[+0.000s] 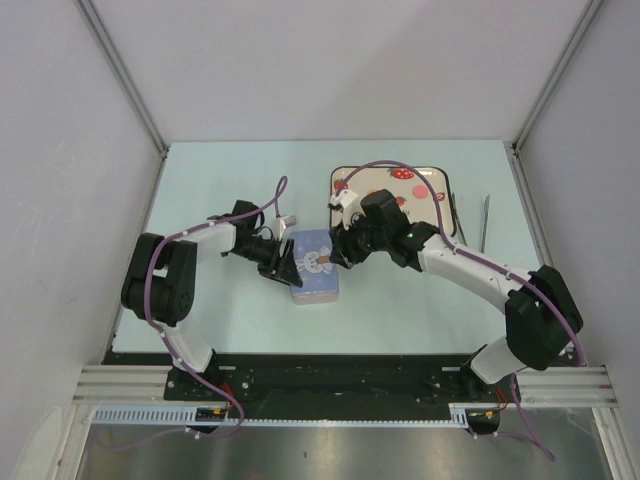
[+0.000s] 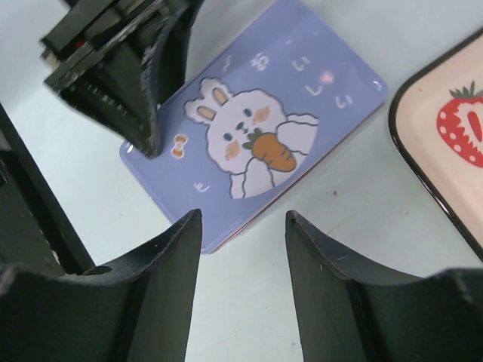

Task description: Pack the cookies

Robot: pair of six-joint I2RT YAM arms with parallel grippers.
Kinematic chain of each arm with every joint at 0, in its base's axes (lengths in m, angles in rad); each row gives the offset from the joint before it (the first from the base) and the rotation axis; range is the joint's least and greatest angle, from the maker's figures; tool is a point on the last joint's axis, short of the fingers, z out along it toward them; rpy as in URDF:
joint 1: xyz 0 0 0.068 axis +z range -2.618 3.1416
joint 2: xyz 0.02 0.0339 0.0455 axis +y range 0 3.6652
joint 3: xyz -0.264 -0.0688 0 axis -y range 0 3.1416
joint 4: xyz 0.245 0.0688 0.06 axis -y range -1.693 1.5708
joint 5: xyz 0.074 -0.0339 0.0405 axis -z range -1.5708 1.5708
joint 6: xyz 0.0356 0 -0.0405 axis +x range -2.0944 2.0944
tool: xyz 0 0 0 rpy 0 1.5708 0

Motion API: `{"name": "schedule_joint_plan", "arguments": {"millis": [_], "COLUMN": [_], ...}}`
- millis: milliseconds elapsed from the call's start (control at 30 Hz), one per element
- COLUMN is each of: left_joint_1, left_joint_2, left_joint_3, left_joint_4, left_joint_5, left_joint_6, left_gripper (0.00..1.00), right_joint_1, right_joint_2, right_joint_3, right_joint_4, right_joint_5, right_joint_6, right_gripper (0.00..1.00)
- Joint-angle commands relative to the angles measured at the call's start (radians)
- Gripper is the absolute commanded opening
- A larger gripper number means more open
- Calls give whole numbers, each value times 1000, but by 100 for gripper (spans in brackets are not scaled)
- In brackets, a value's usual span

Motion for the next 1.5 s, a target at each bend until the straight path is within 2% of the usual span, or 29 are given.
{"name": "schedule_joint_plan", "arguments": {"millis": [0,167,567,600,700,967,1467], "left_joint_1": [-18,-16,-11,-11,-8,-8,-7], "left_joint_2": [31,27,26,26,26,27,37], "left_joint_3": [-5,-5,-5,-5,-5,-4,-5], "left_joint_4": [-11,-11,-9,-9,-9,-12,-12], "left_joint_5": [-114,-121,-121,-121,-118,-114,-104], "left_joint_6": [81,81,82,84,84,84,87], "left_gripper": [62,62,61,61,61,61,61], "right_joint_1": [104,199,385,393,413,437,508], "right_joint_2": [-45,-32,13,19,36,91,215], "right_joint_3": [-4,-9,-43,-43,-43,-46,-112], "right_joint_4": [-100,-157,-113,-108,-97,-54,128], "right_joint_5": [117,237,453,471,484,519,720], "right_joint_6": [-221,-337,-499,-507,-521,-533,-622], "right_gripper": [53,53,57,63,64,65,63]}}
